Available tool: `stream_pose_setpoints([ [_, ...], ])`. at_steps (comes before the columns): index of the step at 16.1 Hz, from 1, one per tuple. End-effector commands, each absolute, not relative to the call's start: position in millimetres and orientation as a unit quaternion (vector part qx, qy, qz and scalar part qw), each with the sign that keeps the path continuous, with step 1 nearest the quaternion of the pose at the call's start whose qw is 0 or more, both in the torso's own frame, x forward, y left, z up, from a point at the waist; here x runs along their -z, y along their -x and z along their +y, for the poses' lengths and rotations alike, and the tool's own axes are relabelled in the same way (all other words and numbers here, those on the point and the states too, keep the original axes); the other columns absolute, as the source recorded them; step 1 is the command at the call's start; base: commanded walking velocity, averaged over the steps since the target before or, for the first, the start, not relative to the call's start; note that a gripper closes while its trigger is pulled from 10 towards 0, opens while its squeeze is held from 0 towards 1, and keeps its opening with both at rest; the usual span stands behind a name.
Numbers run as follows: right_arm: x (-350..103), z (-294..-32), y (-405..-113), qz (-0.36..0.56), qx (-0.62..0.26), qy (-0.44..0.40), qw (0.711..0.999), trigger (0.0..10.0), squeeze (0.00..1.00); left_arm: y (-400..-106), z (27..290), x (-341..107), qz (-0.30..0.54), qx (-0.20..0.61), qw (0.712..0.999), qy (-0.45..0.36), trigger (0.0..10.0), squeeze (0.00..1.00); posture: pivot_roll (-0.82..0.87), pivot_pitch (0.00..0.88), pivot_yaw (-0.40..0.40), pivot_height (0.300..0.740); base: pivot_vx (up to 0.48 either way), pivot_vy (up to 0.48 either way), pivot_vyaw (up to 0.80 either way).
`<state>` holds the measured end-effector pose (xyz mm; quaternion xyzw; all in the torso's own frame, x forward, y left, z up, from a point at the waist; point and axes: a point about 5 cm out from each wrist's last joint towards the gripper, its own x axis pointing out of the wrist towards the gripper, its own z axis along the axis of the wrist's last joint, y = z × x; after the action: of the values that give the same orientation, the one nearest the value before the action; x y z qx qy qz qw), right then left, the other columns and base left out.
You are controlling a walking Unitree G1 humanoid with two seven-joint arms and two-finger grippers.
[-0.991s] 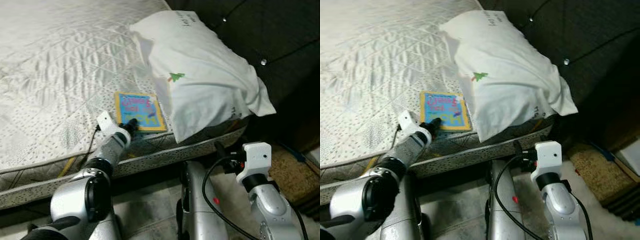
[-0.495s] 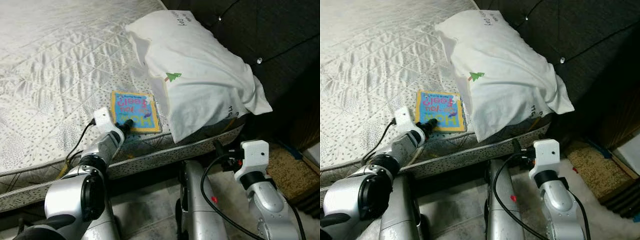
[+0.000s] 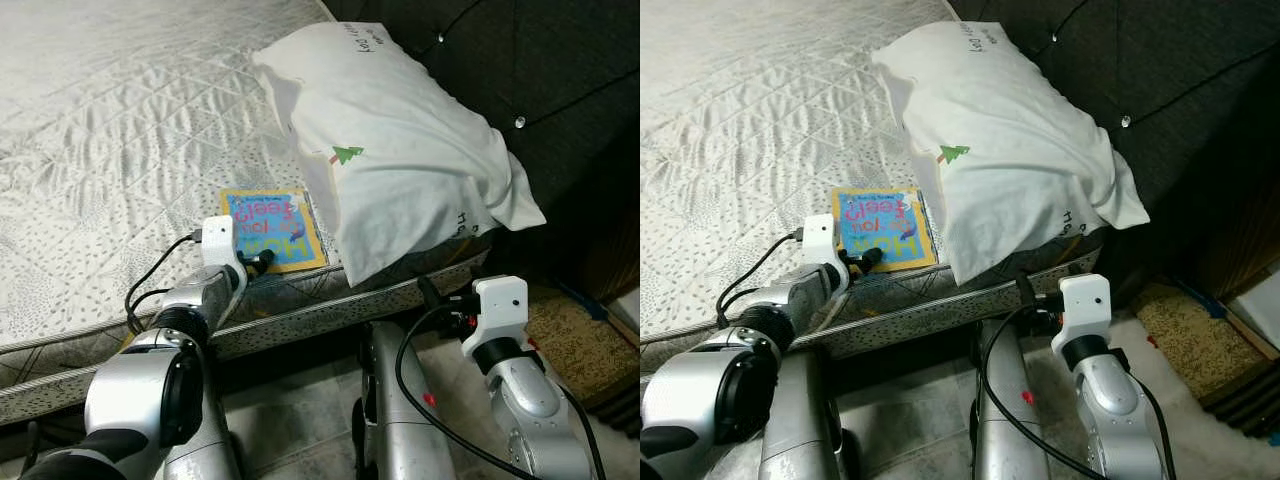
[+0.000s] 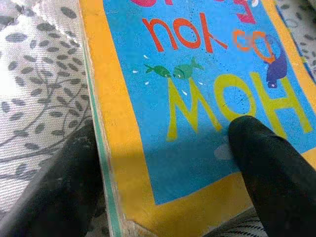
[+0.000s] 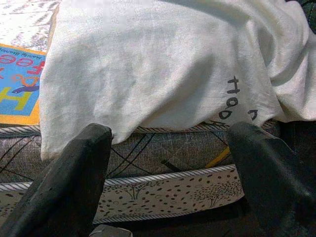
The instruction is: Clean up the room
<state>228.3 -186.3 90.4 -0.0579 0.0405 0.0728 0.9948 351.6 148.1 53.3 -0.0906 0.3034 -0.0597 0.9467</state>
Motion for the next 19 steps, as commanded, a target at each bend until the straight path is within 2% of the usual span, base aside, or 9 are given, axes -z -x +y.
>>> stream_pose_setpoints([
  [1, -88, -188, -228, 0.044, -0.071, 0.058, 0.995, 10.0, 0.0, -333, 155, -29, 0.366, 0.044, 0.927, 0.07, 10.0, 1.0, -0.14, 0.071, -0.01, 0.49, 0.0, 0.0, 0.0],
  [7, -90, -189, -230, 0.038, -0.067, 0.06, 0.995, 10.0, 0.0, -338, 174, -37, 0.344, 0.004, 0.937, 0.068, 10.0, 1.0, -0.13, 0.073, -0.002, 0.49, 0.0, 0.0, 0.0],
  [8, -90, -189, -231, 0.037, -0.066, 0.06, 0.995, 10.0, 0.0, -340, 179, -40, 0.333, -0.013, 0.941, 0.066, 10.0, 0.6, -0.13, 0.073, -0.002, 0.49, 0.0, 0.0, 0.0],
  [9, -91, -190, -231, 0.035, -0.065, 0.06, 0.995, 10.0, 0.0, -345, 181, -47, 0.31, -0.02, 0.948, 0.073, 10.0, 0.0, -0.13, 0.071, -0.002, 0.49, 0.0, 0.0, 0.0],
  [14, -94, -188, -233, 0.026, -0.061, 0.061, 0.996, 10.0, 0.0, -360, 168, -67, 0.228, -0.016, 0.969, 0.097, 10.0, 0.0, -0.12, 0.07, -0.009, 0.49, 0.0, 0.0, 0.0],
  [17, -92, -184, -236, 0.026, -0.067, 0.058, 0.996, 10.0, 0.0, -353, 161, -56, 0.252, -0.002, 0.963, 0.091, 10.0, 0.0, -0.1, 0.069, -0.013, 0.49, 0.0, 0.0, 0.0],
  [19, -94, -184, -237, 0.022, -0.064, 0.057, 0.996, 10.0, 0.0, -353, 158, -58, 0.235, -0.004, 0.967, 0.094, 10.0, 0.0, -0.1, 0.065, -0.004, 0.49, 0.0, 0.0, 0.0],
])
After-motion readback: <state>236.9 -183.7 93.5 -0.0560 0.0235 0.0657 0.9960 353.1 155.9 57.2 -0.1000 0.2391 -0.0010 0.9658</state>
